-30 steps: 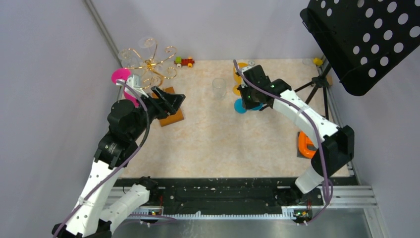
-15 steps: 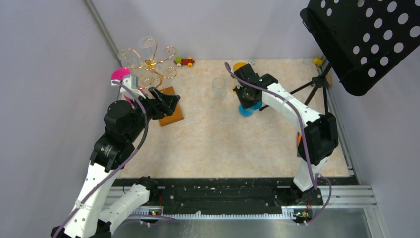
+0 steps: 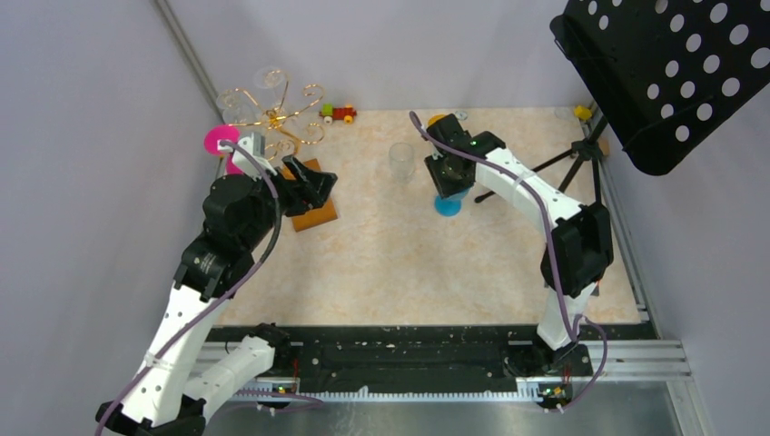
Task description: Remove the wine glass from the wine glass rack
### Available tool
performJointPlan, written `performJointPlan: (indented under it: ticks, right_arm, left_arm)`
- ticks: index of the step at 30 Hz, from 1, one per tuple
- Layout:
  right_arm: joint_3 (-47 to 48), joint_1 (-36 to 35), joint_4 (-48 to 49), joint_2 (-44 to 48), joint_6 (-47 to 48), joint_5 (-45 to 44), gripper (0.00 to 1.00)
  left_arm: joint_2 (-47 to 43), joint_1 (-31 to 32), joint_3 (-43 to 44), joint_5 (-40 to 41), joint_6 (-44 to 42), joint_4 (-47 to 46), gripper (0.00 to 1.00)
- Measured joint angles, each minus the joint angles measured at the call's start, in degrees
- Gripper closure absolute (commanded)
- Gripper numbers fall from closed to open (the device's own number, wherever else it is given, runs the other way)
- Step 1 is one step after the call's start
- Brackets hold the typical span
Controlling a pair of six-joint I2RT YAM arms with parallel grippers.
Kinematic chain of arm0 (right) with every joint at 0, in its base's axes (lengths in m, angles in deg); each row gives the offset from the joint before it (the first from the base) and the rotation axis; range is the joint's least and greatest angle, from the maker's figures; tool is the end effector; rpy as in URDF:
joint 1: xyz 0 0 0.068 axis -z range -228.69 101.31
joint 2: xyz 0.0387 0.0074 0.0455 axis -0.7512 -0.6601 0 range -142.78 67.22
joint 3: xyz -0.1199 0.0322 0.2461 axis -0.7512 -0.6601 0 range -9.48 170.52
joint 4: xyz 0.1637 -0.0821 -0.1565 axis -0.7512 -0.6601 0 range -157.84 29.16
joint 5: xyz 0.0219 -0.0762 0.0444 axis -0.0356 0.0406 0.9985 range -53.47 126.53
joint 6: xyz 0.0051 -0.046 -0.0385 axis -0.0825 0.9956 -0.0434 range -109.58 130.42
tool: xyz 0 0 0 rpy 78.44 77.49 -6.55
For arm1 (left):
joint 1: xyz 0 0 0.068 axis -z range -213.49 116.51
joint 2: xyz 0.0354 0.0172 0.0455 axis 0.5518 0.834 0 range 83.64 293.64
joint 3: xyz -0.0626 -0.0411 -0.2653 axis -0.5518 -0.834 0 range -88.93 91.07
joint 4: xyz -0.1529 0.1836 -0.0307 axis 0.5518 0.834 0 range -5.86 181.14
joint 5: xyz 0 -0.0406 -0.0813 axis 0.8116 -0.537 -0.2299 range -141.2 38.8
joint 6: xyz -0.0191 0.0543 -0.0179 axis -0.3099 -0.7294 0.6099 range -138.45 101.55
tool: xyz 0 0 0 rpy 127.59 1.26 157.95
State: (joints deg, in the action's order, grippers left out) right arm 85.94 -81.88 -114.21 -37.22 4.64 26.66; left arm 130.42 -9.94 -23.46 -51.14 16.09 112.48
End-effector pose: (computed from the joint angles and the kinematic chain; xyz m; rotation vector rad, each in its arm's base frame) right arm 0.3144 0.1966 0.2918 -0.5692 2.5700 0.0015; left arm 0.1339 -0.0584 0.4164 -0.1729 1.7895 -0.7362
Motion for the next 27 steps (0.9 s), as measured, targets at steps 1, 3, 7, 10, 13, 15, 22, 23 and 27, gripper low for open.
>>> performJointPlan:
  ticks: [1, 3, 7, 10, 13, 15, 22, 23, 27]
  right_arm:
    - [0.46, 0.0, 0.0, 0.0, -0.02, -0.13, 0.61]
    - [1.57, 0.0, 0.24, 0.07, -0.37, -0.39, 0.6]
    - [2.21, 0.0, 1.03, 1.16, -0.87, -0.35, 0.59]
    - [1.81, 0.0, 2.75, 3.8, -1.53, -0.07, 0.58]
    - [-2.47, 0.0, 7.82, 10.14, -2.51, 0.09, 0.58]
    - [-5.9, 0.0, 10.6, 15.3, -3.37, 0.07, 0.58]
    - [-15.89, 0.0, 18.78, 31.98, -5.99, 0.13, 0.59]
    - [-16.79, 0.0, 19.41, 33.35, -6.29, 0.24, 0.59]
    - [-20.61, 0.0, 21.84, 37.4, -7.39, 1.44, 0.58]
  left_arm:
    - [0.0, 0.0, 0.07, -0.11, 0.0, 0.0, 0.21]
    - [0.0, 0.0, 0.46, 0.09, -0.04, 0.02, 0.21]
    - [0.17, 0.0, 2.45, 1.38, -0.22, 0.17, 0.2]
    - [0.79, 0.0, 4.7, 2.91, -0.26, -0.24, 0.2]
    - [1.03, 0.0, 5.44, 4.55, -0.5, -1.66, 0.2]
    - [1.44, 0.0, 5.81, 5.7, -1.07, -3.08, 0.2]
    - [5.25, 0.0, 9.44, 11.19, -3.37, -6.34, 0.2]
    - [5.99, 0.0, 10.29, 12.09, -3.61, -6.45, 0.19]
    - [9.9, 0.0, 15.15, 17.16, -4.81, -7.82, 0.19]
